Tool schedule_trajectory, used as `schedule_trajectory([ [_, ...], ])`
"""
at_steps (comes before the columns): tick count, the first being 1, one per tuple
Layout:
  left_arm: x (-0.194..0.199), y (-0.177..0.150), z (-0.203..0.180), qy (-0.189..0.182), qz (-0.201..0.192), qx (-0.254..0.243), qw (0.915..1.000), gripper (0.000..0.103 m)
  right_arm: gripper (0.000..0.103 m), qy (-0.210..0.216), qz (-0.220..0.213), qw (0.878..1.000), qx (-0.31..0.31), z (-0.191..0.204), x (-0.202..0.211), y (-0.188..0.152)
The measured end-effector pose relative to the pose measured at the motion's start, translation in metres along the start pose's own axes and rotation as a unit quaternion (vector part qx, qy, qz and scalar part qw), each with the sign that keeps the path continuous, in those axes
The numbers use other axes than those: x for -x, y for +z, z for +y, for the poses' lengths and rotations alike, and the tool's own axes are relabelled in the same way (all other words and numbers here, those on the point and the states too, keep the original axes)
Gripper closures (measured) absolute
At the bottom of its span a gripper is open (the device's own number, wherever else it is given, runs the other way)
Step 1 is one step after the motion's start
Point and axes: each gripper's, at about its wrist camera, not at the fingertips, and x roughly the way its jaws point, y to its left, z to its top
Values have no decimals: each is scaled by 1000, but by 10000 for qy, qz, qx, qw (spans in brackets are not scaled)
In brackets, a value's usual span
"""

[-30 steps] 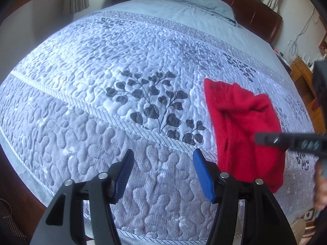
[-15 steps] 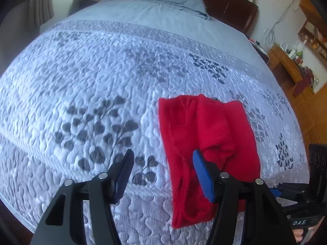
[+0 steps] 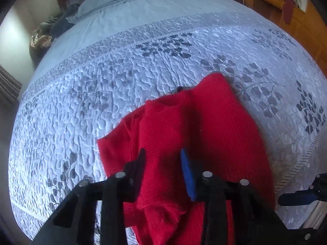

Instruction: Fold small clothes

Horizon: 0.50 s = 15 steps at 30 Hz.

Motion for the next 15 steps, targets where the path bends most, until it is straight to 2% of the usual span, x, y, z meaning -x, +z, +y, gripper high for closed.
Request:
schedule_trajectory([
  [1,-6,0,-1,-28,79,9,10000,87,54,30,-10,10000,-44,-4,1,0],
  [2,-11,0,0,-25,172,36,9998,91,54,59,-25,9999,-83,-8,2,-1],
  [5,-18,-4,10,-61,243,245,9994,95,54,133,-63,9998,-126,-13,3,-3],
  [7,-12,-7,25,-357,173,617,9973,96,54,219,-81,9996,-176,-16,4,-4],
  [10,0,-11,53,-470,-38,1155,9922,97,54,280,-107,9992,-268,-21,5,-5],
  [12,9,-17,81,-638,-182,1691,9834,97,54,291,-128,9992,-252,-21,5,-6],
  [15,8,-38,128,-1034,-241,2617,9593,97,54,330,-126,9990,-259,-22,5,-7],
])
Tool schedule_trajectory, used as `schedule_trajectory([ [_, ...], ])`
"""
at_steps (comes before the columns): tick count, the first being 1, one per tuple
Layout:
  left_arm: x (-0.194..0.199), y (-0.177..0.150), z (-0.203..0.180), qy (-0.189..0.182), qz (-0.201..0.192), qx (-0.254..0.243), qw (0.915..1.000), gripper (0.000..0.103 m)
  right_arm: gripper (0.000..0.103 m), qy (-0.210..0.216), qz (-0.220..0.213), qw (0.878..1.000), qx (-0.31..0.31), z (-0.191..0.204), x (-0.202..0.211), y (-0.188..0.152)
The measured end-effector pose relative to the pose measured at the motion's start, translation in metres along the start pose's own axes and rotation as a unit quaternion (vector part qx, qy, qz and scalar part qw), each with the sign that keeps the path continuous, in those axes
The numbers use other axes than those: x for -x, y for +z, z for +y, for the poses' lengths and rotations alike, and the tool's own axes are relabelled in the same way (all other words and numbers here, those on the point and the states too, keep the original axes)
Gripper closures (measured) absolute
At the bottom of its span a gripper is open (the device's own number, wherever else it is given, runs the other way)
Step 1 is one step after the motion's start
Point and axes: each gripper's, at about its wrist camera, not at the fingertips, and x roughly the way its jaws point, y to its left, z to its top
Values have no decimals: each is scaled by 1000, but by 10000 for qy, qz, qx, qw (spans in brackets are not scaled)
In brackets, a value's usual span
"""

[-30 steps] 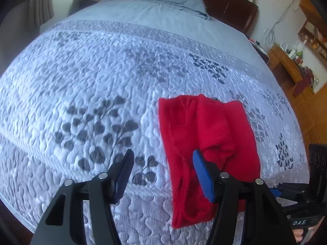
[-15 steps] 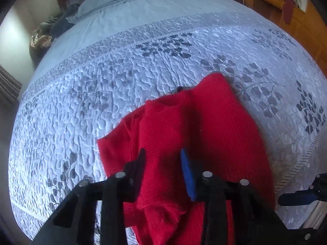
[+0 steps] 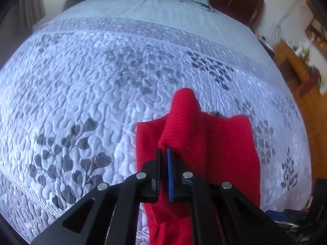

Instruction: Fold small clothes

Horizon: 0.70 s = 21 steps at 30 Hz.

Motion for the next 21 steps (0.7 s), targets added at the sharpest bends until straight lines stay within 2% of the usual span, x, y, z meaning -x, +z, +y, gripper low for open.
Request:
schedule_trajectory([
  [1,-2,-1,10,-91,58,147,9998,97,54,-3,7,10000,3,-1,1,-1],
  [3,-14,-6,19,-157,306,116,9993,96,53,-32,36,10000,20,1,-4,0],
  [6,-19,-12,21,14,395,19,9992,95,50,-29,95,9999,105,9,-10,1],
  [9,-5,-22,23,111,258,23,9996,75,47,-253,120,9992,299,17,-9,0],
  [10,2,-26,23,154,216,9,9996,61,47,-333,146,9989,313,17,-8,1],
  [11,9,-33,23,143,203,-17,9997,59,47,-388,184,9986,317,15,-7,-1],
  [13,24,-49,15,51,235,-165,9996,58,47,-442,266,9981,338,12,-9,-4],
  [16,40,-75,2,158,261,-394,9988,58,47,-495,445,9972,339,9,-10,-20],
  [21,37,-113,-20,398,465,-638,9961,58,47,-441,660,9964,-284,-13,-23,-29],
])
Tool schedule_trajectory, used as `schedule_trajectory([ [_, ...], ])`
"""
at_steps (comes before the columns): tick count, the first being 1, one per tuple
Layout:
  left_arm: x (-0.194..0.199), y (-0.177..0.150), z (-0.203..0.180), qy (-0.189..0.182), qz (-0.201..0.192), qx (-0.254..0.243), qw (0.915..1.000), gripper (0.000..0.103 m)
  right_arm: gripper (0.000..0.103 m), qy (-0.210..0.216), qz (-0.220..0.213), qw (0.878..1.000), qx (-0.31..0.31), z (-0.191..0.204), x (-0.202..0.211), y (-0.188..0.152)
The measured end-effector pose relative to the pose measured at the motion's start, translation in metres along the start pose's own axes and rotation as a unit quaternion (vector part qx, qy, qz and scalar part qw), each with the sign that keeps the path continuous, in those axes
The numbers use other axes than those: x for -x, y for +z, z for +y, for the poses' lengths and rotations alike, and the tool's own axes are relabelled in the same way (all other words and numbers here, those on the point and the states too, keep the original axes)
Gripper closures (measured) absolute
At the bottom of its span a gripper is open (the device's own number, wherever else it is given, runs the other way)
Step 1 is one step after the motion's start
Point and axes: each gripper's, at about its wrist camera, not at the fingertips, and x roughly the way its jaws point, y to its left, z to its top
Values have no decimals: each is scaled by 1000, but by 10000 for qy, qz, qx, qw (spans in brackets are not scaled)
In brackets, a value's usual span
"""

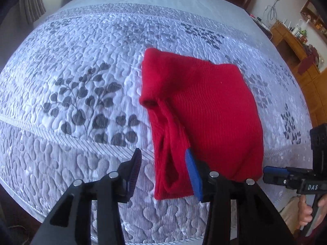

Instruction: Fold small clothes

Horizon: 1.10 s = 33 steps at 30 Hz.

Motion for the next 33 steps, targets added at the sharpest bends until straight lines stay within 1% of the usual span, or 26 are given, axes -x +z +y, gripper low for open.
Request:
schedule_trajectory([
  [1,-3,-4,-4,52,35,-38,10000,58,47,0,32,10000,-56,-3,-3,1],
  [2,-8,-8,-7,88,117,-48,9999,59,50,61,95,9999,-62,-4,-7,1],
  [3,-15,-12,-9,89,247,-30,9996,59,62,101,148,9998,-89,-5,-11,2],
  [4,-21,-14,-10,127,349,-25,9993,64,68,137,191,9997,-112,-6,-13,0],
  [5,-27,-17,-10,149,407,-22,9991,77,82,114,200,9997,-126,-7,-15,0],
  [6,-34,-20,-9,131,529,12,9985,81,94,77,191,9997,-131,-8,-15,0],
  [8,-34,-24,-6,63,537,158,9984,85,98,174,170,9997,-58,-7,-7,-3],
  [9,-31,-26,-6,14,532,194,9984,86,99,88,120,9999,69,-6,1,-6],
  [10,-28,-27,-6,-10,522,205,9984,88,99,-132,46,9997,208,-7,10,-9],
  [12,-25,-32,-7,-62,550,175,9983,89,100,-289,25,9991,320,-13,16,-14],
  [14,-30,-40,-10,-42,580,116,9982,89,100,-376,133,9990,211,-26,9,-16],
  [15,-34,-43,-12,48,573,45,9983,89,100,-409,208,9987,220,-29,2,-17],
  [17,-37,-45,-17,200,492,-87,9986,88,100,-547,339,9977,200,-35,-15,-17],
  [19,-39,-46,-19,294,437,-240,9983,88,99,-504,321,9980,225,-33,-16,-16],
  [20,-36,-46,-18,264,418,-226,9985,86,96,-502,312,9979,283,-30,-13,-17],
  [21,-32,-45,-18,253,379,-262,9986,85,89,-516,301,9976,346,-28,-7,-19],
  [22,-26,-44,-19,289,340,-363,9983,81,85,-552,277,9973,388,-26,0,-21],
  [23,-20,-42,-20,312,285,-443,9981,75,77,-563,194,9972,451,-23,9,-22],
  [24,-13,-40,-21,321,220,-475,9981,72,74,-524,125,9974,482,-24,17,-23],
  [25,-3,-36,-20,281,108,-477,9984,66,72,-440,48,9979,477,-24,26,-22],
  [26,2,-32,-18,202,59,-435,9988,56,63,-339,-26,9985,433,-25,32,-19],
  [27,8,-27,-14,87,25,-344,9994,51,60,-223,-124,9989,389,-24,40,-14],
  [28,13,-21,-10,-11,-29,-240,9997,41,60,-183,-199,9989,389,-23,46,-10],
  [30,15,-8,-6,11,-107,-105,9999,36,55,-268,-330,9982,416,-17,52,3],
  [31,12,-4,-5,14,-46,-53,10000,33,53,-289,-342,9981,429,-15,53,7],
  [33,-1,0,-4,-177,206,125,9996,31,47,-217,-226,9984,468,-8,43,11],
])
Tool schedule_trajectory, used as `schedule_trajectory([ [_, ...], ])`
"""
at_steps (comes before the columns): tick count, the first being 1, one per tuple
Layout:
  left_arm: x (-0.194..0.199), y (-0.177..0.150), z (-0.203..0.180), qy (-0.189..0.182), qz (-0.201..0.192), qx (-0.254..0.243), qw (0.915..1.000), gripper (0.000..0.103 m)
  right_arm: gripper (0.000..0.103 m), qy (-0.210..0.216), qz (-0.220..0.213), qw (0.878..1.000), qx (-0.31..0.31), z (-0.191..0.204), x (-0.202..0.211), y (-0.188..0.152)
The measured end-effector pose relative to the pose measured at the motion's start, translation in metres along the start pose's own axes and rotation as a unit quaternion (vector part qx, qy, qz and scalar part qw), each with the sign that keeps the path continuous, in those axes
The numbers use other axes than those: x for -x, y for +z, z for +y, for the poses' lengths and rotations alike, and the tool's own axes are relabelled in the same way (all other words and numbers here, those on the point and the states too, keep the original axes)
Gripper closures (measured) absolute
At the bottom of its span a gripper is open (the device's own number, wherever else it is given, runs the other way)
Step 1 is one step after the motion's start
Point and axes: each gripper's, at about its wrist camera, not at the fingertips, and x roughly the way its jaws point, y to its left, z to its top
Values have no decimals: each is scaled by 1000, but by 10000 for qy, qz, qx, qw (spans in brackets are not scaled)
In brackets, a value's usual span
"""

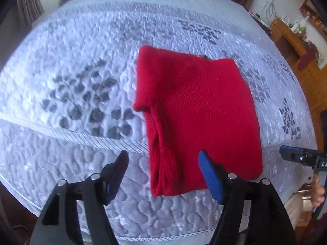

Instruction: Fold small clothes

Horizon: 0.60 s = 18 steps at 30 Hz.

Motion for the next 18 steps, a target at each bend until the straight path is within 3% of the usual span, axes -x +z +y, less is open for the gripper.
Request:
schedule_trajectory([
  [5,-36,-20,0,103,490,160,9986,31,47,459,475,9949,-761,-18,-43,-7],
  [7,-45,-27,1,56,574,208,9981,31,50,448,688,9922,-940,-21,-57,-12],
  [11,-46,-29,3,-12,537,201,9984,35,86,544,622,9925,-903,-23,-61,-20],
  [15,-48,-31,9,-93,538,183,9983,41,89,2,576,9976,-373,-11,-59,-27],
  [18,-47,-30,9,-144,514,166,9984,41,85,81,689,9965,-470,-16,-65,-28],
])
